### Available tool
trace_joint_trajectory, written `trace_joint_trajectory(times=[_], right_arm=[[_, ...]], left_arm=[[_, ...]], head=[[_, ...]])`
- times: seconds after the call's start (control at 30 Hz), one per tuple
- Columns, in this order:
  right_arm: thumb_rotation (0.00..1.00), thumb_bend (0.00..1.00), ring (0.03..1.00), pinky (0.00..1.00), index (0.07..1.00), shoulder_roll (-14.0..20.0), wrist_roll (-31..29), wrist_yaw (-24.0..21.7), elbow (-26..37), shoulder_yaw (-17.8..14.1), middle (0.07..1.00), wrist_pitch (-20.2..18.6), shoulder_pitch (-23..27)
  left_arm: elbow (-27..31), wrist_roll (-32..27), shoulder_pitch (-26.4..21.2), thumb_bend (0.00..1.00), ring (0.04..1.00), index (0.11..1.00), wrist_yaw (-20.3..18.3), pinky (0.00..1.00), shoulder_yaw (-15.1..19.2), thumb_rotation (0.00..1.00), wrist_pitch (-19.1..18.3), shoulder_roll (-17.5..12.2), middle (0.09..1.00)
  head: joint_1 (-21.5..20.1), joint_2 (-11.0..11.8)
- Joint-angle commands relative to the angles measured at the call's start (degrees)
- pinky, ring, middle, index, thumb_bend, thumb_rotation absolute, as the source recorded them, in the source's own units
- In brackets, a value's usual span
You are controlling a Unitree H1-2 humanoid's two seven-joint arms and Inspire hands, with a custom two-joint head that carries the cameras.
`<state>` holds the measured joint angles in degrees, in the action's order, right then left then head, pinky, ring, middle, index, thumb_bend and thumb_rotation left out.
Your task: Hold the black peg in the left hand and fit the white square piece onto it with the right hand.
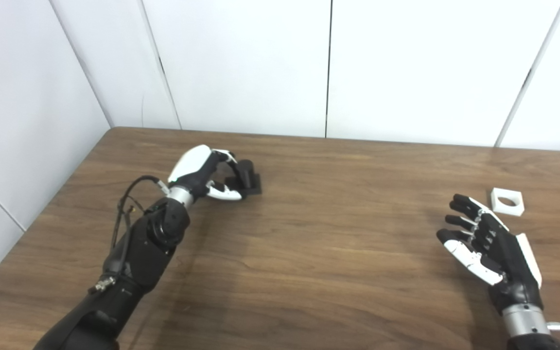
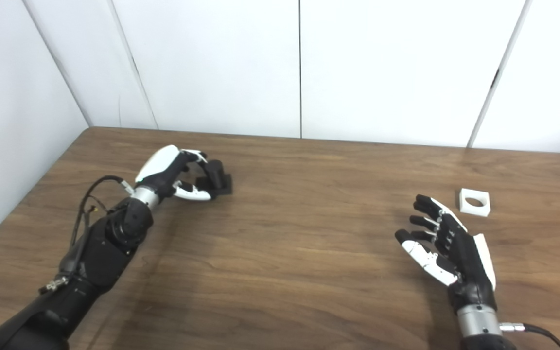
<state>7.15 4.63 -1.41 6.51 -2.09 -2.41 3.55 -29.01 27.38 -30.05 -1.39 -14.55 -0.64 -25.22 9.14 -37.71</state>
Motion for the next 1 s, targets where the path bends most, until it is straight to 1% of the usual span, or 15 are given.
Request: trace_joint_trajectory(times=[0.0, 0.1, 0.2, 0.5, 0.63, 0.8, 0.87, 0.97], right_arm=[[0.35, 0.6, 0.762, 0.66, 0.817, 0.53, -0.75, -0.31, 2.34, -0.24, 0.823, 1.01, 1.73], [0.35, 0.6, 0.76, 0.65, 0.82, 0.73, -1.06, -0.55, 2.29, -0.27, 0.825, 1.19, 1.8], [0.34, 0.59, 0.758, 0.64, 0.819, 0.8, -1.28, -0.66, 2.24, -0.3, 0.828, 1.35, 1.98], [0.36, 0.6, 0.751, 0.64, 0.813, 0.72, -1.05, -0.62, 3.24, -0.32, 0.82, 0.24, 2.06], [0.36, 0.59, 0.752, 0.64, 0.815, 0.75, -1.01, -0.69, 3.48, -0.26, 0.823, 0.0, 2.05], [0.36, 0.6, 0.752, 0.64, 0.814, 0.58, -0.86, -0.49, 3.97, -0.31, 0.827, -0.64, 1.96], [0.36, 0.6, 0.757, 0.65, 0.814, 0.63, -0.62, -0.4, 4.07, -0.29, 0.827, -0.57, 1.91], [0.36, 0.6, 0.757, 0.65, 0.814, 0.6, -0.51, -0.35, 4.26, -0.31, 0.825, -0.55, 1.89]], left_arm=[[-0.17, 0.19, 0.09, 0.52, 0.86, 0.497, -4.15, 0.74, -1.94, 0.08, 1.76, -0.5, 0.857], [-0.01, -0.58, 0.26, 0.52, 0.863, 0.497, -5.17, 0.74, -2.4, 0.08, 3.17, -0.49, 0.857], [0.67, -1.13, 0.71, 0.52, 0.876, 0.496, -6.26, 0.76, -2.7, 0.08, 2.98, -0.04, 0.85], [3.73, -3.15, 2.63, 0.52, 0.867, 0.495, -7.27, 0.75, -2.84, 0.07, 3.95, 1.98, 0.845], [5.63, -3.17, 3.19, 0.52, 0.866, 0.495, -7.43, 0.74, -3.18, 0.07, 3.5, 3.02, 0.849], [8.1, -3.71, 4.01, 0.52, 0.878, 0.495, -8.24, 0.77, -3.29, 0.07, 2.75, 3.88, 0.854], [7.9, -3.31, 4.21, 0.52, 0.881, 0.495, -8.05, 0.77, -3.7, 0.07, 3.92, 4.04, 0.855], [6.49, -2.98, 4.52, 0.52, 0.874, 0.495, -7.43, 0.76, -4.37, 0.07, 6.77, 4.39, 0.853]], head=[[0.05, -0.08], [0.0, -0.18], [0.0, -0.18], [-0.91, -0.55], [-1.16, -0.61], [-1.64, -0.84], [-1.93, -0.81], [-2.42, -1.02]])
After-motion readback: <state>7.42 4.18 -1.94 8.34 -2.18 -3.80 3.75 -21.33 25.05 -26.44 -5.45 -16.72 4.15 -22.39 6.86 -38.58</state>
